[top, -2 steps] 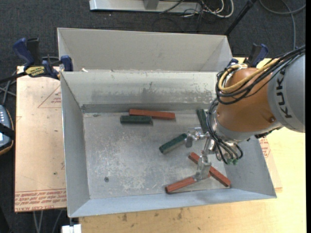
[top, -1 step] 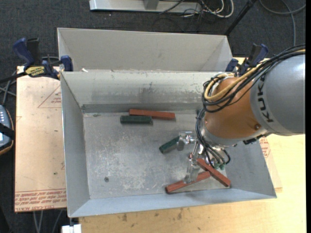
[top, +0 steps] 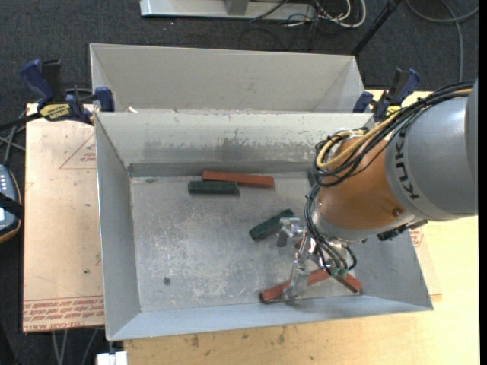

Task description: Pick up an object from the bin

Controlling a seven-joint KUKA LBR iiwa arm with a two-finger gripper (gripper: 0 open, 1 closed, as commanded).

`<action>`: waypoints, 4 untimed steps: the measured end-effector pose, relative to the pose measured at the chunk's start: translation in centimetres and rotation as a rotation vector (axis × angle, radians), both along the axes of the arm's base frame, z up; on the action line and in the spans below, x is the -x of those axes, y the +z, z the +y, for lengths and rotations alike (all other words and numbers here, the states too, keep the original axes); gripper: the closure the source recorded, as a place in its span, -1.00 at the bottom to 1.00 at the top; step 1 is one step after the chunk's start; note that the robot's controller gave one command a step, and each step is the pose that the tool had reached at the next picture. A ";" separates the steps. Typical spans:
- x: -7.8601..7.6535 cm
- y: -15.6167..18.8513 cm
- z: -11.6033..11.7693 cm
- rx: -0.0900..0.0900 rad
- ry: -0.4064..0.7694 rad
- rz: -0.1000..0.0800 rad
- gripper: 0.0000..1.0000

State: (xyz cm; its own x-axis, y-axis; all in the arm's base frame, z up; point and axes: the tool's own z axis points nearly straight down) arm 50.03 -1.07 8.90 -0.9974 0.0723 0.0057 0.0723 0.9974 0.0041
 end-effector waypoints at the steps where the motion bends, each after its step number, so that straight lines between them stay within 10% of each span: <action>1: -3.5 0.8 -2.2 0.004 -0.035 -0.007 1.00; 2: -3.5 0.8 -2.2 0.004 -0.034 -0.007 1.00; 3: -4.9 1.0 -2.6 0.003 0.253 -0.010 -1.00; 4: -4.8 0.9 -2.6 0.003 0.252 -0.009 -1.00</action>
Offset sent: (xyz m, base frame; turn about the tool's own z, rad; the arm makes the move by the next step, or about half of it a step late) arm 0.0000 0.0000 0.0000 0.0000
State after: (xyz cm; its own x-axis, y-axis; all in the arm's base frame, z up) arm 54.86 -3.68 9.84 -0.9839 -0.1787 -0.0030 -0.1787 0.9839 0.0005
